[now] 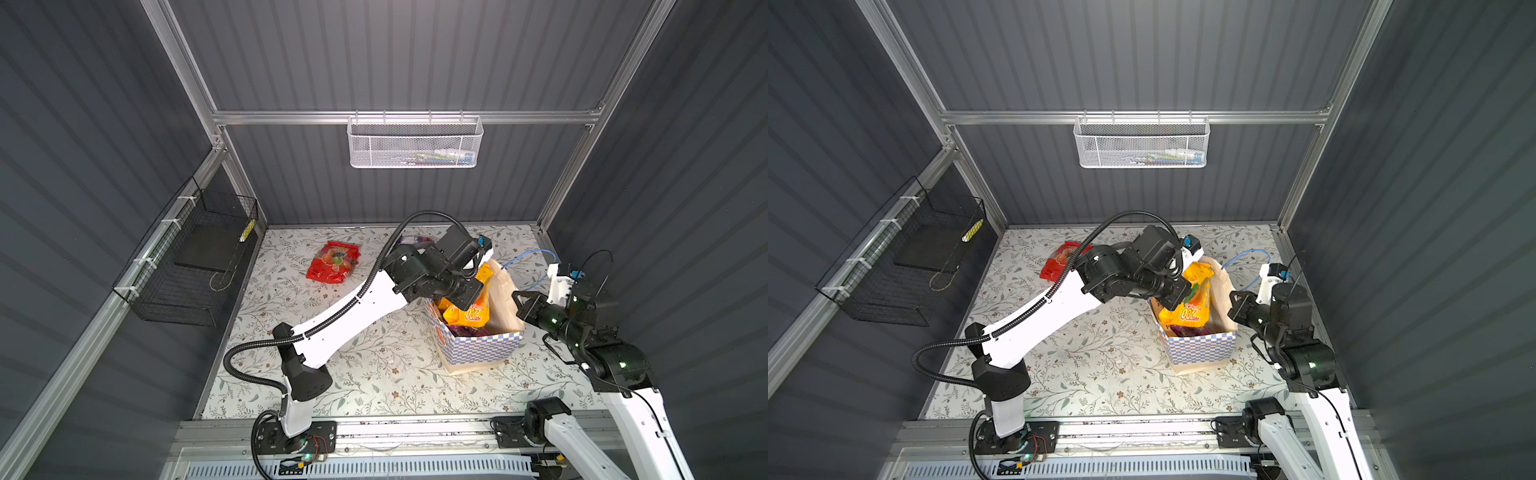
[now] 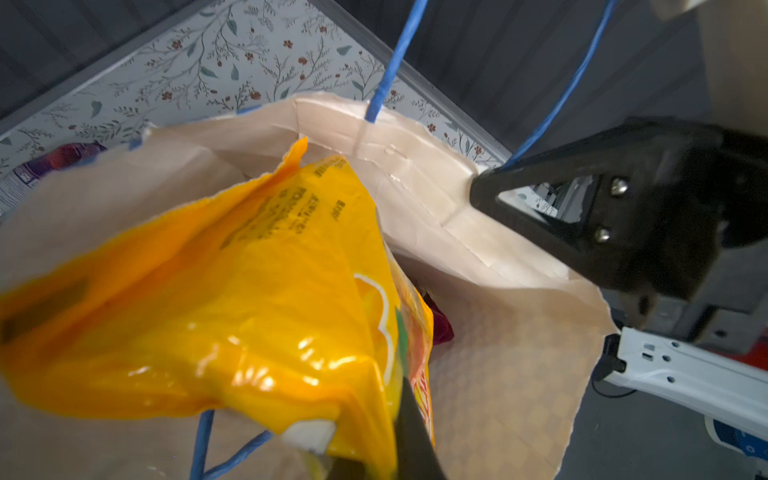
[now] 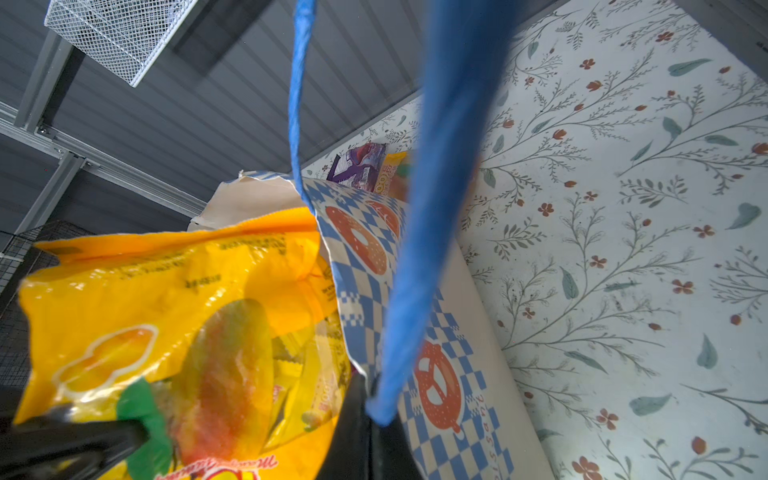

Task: Place the snacks into the paper bag
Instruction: 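Carry the yellow gummy bag over the paper bag opening with the left gripper, then lower the yellow gummy bag into the paper bag and open the left gripper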

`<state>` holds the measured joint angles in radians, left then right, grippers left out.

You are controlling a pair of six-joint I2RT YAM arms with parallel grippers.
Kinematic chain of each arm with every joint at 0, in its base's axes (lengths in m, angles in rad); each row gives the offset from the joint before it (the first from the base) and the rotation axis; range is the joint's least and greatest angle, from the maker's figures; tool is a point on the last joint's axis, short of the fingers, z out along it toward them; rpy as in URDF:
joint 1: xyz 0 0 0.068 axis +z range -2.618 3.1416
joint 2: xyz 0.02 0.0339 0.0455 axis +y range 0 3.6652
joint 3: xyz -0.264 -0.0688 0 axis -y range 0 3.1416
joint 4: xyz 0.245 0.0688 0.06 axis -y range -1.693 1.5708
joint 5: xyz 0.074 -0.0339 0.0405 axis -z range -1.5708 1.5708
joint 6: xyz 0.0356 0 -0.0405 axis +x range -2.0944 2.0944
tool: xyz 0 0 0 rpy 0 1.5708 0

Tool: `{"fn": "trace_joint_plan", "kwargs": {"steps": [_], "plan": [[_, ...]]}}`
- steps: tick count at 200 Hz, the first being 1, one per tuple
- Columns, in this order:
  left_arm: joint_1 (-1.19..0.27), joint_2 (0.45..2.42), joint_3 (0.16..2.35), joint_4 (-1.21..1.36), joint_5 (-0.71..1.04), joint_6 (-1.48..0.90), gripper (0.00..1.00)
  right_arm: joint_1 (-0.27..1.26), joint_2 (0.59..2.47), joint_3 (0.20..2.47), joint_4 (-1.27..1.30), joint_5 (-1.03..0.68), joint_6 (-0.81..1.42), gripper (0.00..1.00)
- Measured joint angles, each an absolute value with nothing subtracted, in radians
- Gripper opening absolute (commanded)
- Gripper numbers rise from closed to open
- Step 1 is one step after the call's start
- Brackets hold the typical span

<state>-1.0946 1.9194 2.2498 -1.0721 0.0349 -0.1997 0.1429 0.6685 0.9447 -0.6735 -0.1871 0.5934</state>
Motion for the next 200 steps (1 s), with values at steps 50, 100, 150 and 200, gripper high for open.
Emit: {"fn": "trace_joint_plan", "kwargs": {"steps": [50,100,150,200], "plan": [[-1.104,2.009,2.316,-1.122,0.092,-0.167,0.0,0.143,0.669,0.945,-0.673,-0.187,0.594,0.0],[-1.106,2.042,2.324,-1.124,0.117,-0.163,0.0,0.143,0.669,0.944,-0.673,-0.187,0.594,0.0],[-1.106,2.118,2.357,-1.138,0.139,-0.165,0.32,0.142,0.668,0.945,-0.673,-0.186,0.594,0.0],[-1.107,2.069,2.337,-1.077,0.124,-0.182,0.74,0.142,0.659,0.944,-0.673,-0.183,0.594,0.0]]}}
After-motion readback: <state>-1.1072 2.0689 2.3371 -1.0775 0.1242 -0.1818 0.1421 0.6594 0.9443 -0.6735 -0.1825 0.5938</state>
